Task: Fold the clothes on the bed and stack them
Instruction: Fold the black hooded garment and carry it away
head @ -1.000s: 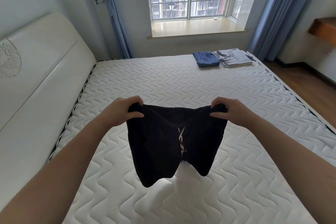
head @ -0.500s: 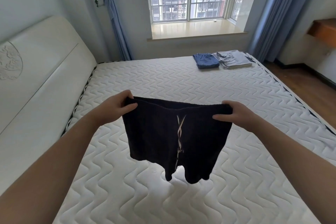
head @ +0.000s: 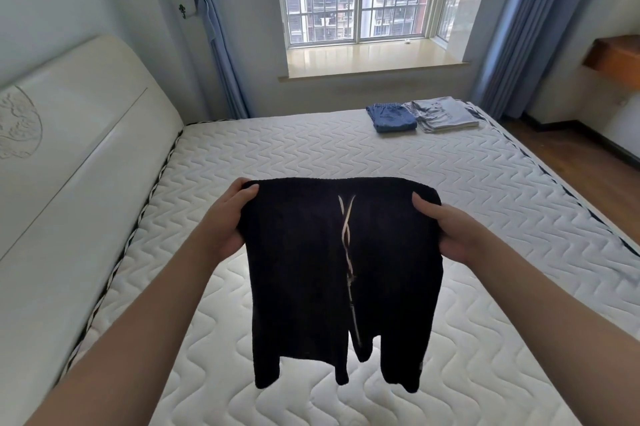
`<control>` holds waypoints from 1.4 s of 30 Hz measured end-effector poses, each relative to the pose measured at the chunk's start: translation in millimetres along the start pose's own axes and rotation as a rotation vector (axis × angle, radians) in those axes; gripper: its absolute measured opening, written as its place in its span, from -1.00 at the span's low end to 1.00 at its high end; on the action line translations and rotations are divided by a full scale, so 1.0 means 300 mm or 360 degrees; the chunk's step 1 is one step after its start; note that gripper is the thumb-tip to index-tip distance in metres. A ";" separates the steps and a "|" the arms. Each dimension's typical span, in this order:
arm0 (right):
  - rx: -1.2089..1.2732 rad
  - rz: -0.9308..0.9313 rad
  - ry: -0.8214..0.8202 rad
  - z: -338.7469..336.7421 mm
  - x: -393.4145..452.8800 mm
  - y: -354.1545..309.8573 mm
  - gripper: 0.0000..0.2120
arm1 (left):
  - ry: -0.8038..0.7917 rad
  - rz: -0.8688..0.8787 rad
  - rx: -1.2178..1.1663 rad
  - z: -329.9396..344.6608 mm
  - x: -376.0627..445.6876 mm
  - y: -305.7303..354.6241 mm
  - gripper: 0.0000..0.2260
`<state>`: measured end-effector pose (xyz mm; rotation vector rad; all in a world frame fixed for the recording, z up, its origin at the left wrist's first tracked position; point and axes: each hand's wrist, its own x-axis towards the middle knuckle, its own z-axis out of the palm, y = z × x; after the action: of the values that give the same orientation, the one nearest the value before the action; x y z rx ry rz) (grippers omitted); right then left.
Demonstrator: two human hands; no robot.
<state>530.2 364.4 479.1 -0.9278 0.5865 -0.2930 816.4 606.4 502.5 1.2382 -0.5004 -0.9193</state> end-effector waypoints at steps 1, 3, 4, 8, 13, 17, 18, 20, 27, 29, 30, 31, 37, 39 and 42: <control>0.0055 -0.0001 0.0030 0.006 0.002 0.006 -0.57 | 0.0031 -0.0002 -0.0031 0.009 -0.001 -0.007 -0.89; 0.0074 -0.0002 0.0131 0.020 0.006 0.012 -0.58 | 0.0101 -0.0017 -0.0062 0.029 0.000 -0.019 -0.93; 0.0059 0.0007 0.0198 0.029 0.009 0.015 -0.60 | 0.0139 -0.0031 -0.0062 0.042 0.000 -0.025 -0.93; 0.0179 -0.0023 0.0389 0.090 0.022 0.033 -0.69 | 0.0215 -0.0062 -0.0112 0.122 -0.014 -0.057 -0.95; 0.0360 -0.0125 0.0403 0.228 0.021 0.086 -0.72 | 0.0309 0.0082 0.0001 0.248 -0.061 -0.115 -0.93; -0.0059 -0.0320 0.0352 0.330 -0.008 0.140 -0.74 | 0.0433 0.0218 0.0375 0.327 -0.093 -0.174 -0.86; -0.0201 -0.0372 0.0361 0.350 -0.016 0.152 -0.74 | 0.0425 0.0261 0.0338 0.339 -0.098 -0.183 -0.83; -0.0434 -0.0474 0.0369 0.381 -0.028 0.172 -0.76 | 0.0369 0.0305 0.0277 0.358 -0.104 -0.196 -0.70; -0.0470 -0.0486 0.0076 0.420 -0.045 0.226 -0.48 | 0.0242 0.0386 0.0347 0.386 -0.114 -0.192 -0.77; -0.0299 -0.0385 -0.0040 0.416 -0.050 0.211 -0.47 | 0.0269 0.0406 0.0363 0.380 -0.117 -0.183 -0.77; -0.0292 -0.0371 -0.0034 0.411 -0.055 0.201 -0.50 | 0.0273 0.0418 0.0373 0.377 -0.117 -0.178 -0.77; -0.0362 -0.0411 0.0013 0.402 -0.057 0.194 -0.58 | 0.0266 0.0426 0.0374 0.372 -0.117 -0.173 -0.77; -0.0851 -0.0871 0.0249 0.352 -0.066 0.182 -0.76 | 0.0180 0.0441 0.0381 0.378 -0.127 -0.168 -0.76; -0.0899 -0.0917 0.0336 0.355 -0.062 0.174 -0.76 | 0.0114 0.0436 0.0418 0.390 -0.135 -0.165 -0.76; -0.0934 -0.0944 0.0348 0.352 -0.057 0.168 -0.74 | -0.0016 0.0444 0.0438 0.377 -0.136 -0.169 -0.61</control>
<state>578.1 471.6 492.5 -1.6515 0.5979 -0.7878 691.0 571.6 493.0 1.3691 -0.8062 -0.6339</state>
